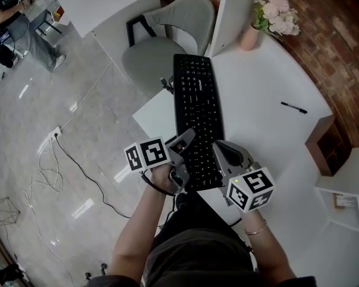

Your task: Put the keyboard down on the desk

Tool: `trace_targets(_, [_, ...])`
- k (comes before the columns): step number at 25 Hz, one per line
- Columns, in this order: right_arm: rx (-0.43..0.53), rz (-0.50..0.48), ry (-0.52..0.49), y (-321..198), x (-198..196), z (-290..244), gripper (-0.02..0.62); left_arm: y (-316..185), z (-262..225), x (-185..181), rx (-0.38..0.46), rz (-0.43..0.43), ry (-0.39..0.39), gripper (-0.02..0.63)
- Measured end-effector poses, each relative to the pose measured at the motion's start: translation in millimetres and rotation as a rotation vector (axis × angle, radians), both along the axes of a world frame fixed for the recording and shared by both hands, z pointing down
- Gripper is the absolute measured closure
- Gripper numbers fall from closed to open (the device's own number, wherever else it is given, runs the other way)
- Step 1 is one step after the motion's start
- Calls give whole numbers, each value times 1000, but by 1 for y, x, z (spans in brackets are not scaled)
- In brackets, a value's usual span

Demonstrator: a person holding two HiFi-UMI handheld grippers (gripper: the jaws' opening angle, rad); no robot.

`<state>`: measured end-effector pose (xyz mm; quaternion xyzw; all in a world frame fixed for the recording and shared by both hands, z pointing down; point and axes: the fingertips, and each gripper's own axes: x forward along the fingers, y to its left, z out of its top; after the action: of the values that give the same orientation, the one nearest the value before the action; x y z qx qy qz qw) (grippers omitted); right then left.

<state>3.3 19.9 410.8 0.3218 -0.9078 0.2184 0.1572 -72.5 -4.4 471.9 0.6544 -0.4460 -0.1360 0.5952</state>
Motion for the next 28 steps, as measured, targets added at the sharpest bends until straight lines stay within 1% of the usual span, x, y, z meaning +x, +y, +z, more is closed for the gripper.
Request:
trace_targets(3, [2,-3,0,1,0,-1,591,0,3,1,-27,6,-42,476])
trace_targets(5, [4,-5,1,1,2,-1,591,0,5,3,-41,15,-86,462])
trace_targets(11, [9,-9,-4,4,2,-4,591,2,11,1,-76,55,-286,407])
trace_targets(15, [9,-14,-1,8,2,-4,591,6,10,-7,-78,44,-370,370])
trace_targets(20, [14,-16,-1,12,1,-6,591,11,0,-26,-54,-8,-434,370])
trace_targets(24, [21,-11,-2,14,1,-8,591,17,-19,-39,7,-21,-517,376])
trace_targets(27, [27,-6,-5,17,-1,-10,591,23,-33,-44,56,-16,-582,413])
trace_targets(28, [30,-5,-5,19,-1,-11,591,25,-37,-45,72,-11,-610,442])
